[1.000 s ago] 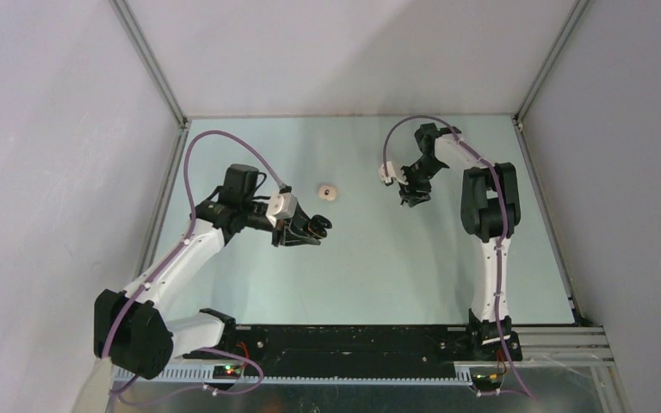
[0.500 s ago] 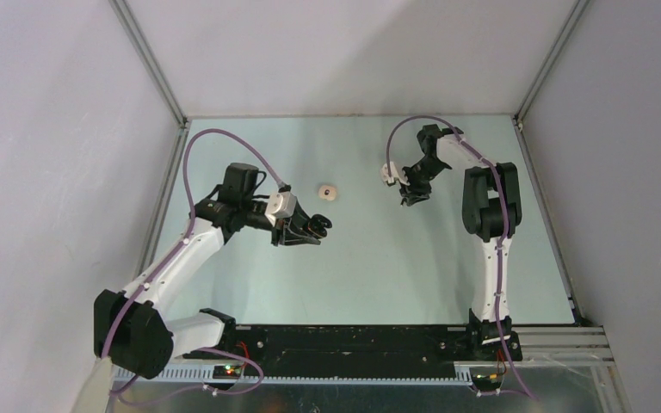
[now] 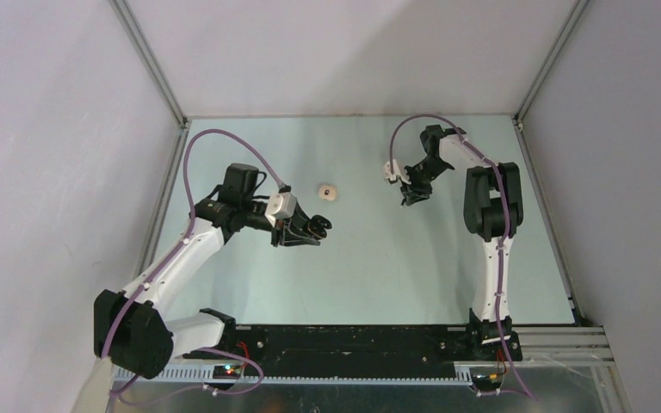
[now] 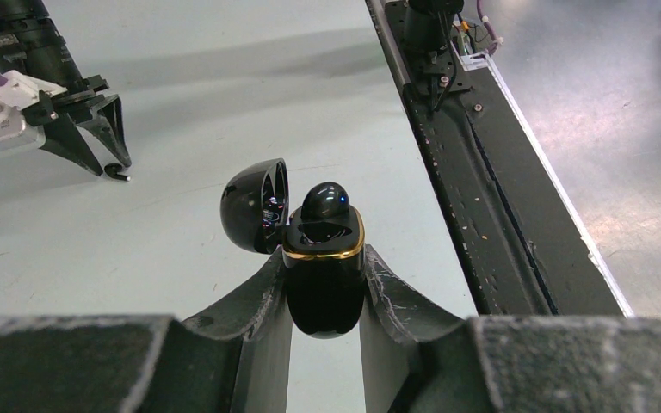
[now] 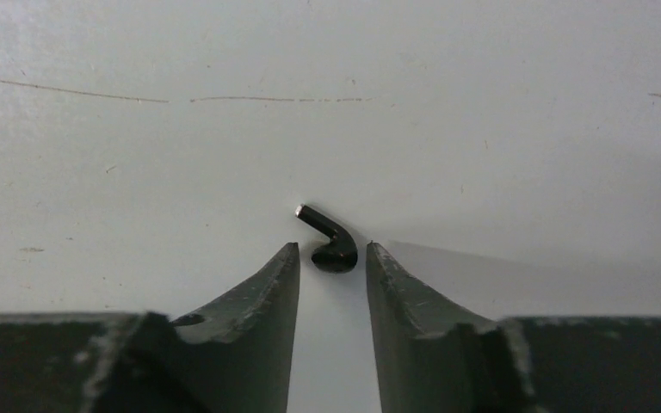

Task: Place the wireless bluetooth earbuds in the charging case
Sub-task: Pick up the earbud from the center of the board.

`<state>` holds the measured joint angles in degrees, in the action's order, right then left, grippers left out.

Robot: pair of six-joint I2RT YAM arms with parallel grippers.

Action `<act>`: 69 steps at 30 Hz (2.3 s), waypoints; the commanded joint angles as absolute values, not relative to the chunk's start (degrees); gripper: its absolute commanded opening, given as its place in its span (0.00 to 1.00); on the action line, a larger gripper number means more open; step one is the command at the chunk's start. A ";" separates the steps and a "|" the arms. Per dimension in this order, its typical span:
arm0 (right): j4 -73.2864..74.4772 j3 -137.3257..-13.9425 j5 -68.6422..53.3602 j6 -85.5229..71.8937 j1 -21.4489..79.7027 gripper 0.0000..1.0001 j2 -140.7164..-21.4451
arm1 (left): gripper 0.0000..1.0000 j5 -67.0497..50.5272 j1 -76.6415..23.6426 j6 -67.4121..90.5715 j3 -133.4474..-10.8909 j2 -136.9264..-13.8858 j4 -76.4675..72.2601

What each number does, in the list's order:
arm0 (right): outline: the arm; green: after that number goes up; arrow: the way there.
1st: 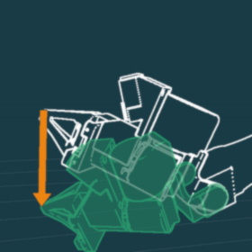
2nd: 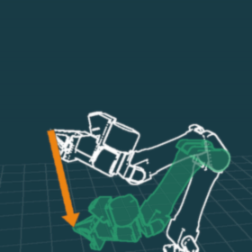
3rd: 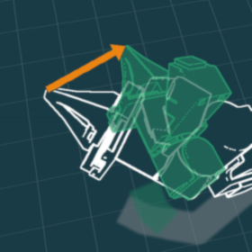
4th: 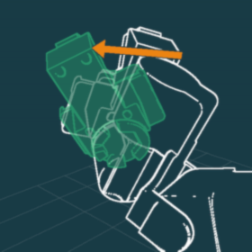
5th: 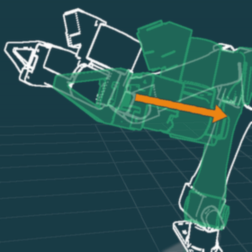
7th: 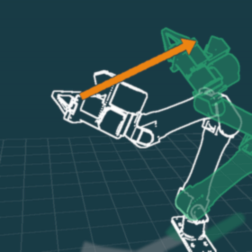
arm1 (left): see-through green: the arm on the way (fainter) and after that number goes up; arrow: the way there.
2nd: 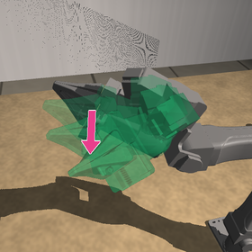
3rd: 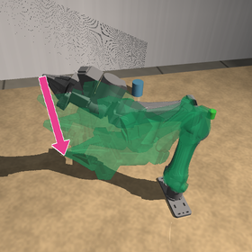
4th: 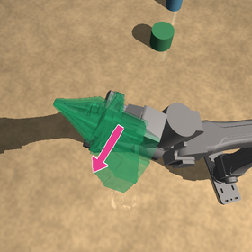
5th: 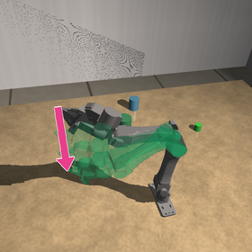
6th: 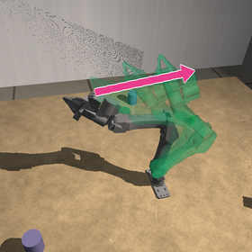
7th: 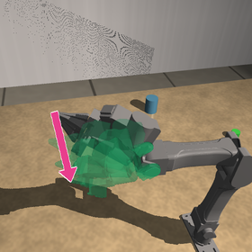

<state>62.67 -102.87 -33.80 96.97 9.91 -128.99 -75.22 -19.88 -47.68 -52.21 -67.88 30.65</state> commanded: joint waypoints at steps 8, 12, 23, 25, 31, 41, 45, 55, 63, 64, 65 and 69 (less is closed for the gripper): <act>61.82 -101.07 -37.19 94.70 7.27 0.47 -126.16 | 0.08 -77.17 -20.43 -49.80 -54.63 -67.60 30.63; 61.48 -100.74 -38.52 94.79 7.65 0.46 -126.12 | 0.08 -77.07 -20.40 -49.79 -54.66 -67.53 30.71; 59.32 -99.90 -38.34 94.05 8.77 0.38 -126.17 | 0.08 -77.17 -20.39 -49.99 -54.63 -67.42 31.06; 59.50 -99.93 -38.02 94.23 8.62 0.38 -126.22 | 0.08 -77.19 -20.39 -50.25 -54.68 -67.41 31.23; 60.55 -99.95 -37.79 95.32 7.78 0.43 -126.35 | 0.08 -77.23 -20.41 -50.63 -54.80 -67.42 31.70; 64.13 -102.01 -38.96 96.59 7.61 0.42 -128.22 | 0.08 -77.25 -20.60 -50.97 -55.01 -67.76 32.11; 65.06 -103.14 -38.66 96.82 8.26 0.42 -129.17 | 0.08 -77.17 -20.57 -51.03 -55.02 -67.68 32.22; 65.62 -105.97 -38.28 95.55 8.99 0.42 -130.81 | 0.08 -77.17 -20.57 -51.69 -55.31 -67.72 32.92; 67.17 -106.24 -38.19 96.86 8.92 0.31 -130.98 | 0.08 -77.26 -20.57 -52.42 -55.66 -67.73 34.00; 67.51 -106.19 -38.11 97.10 8.84 0.28 -130.96 | 0.08 -77.26 -20.57 -52.48 -55.69 -67.74 34.05; 67.74 -106.22 -38.11 97.15 8.86 0.26 -130.92 | 0.08 -77.26 -20.57 -52.52 -55.71 -67.71 34.03; 67.98 -105.93 -39.22 96.18 8.64 0.21 -129.75 | 0.08 -76.86 -20.68 -52.45 -55.53 -67.69 33.88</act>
<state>66.15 -104.31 -37.19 96.12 8.82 -130.63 -75.24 -20.14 -50.70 -52.97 -67.90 33.85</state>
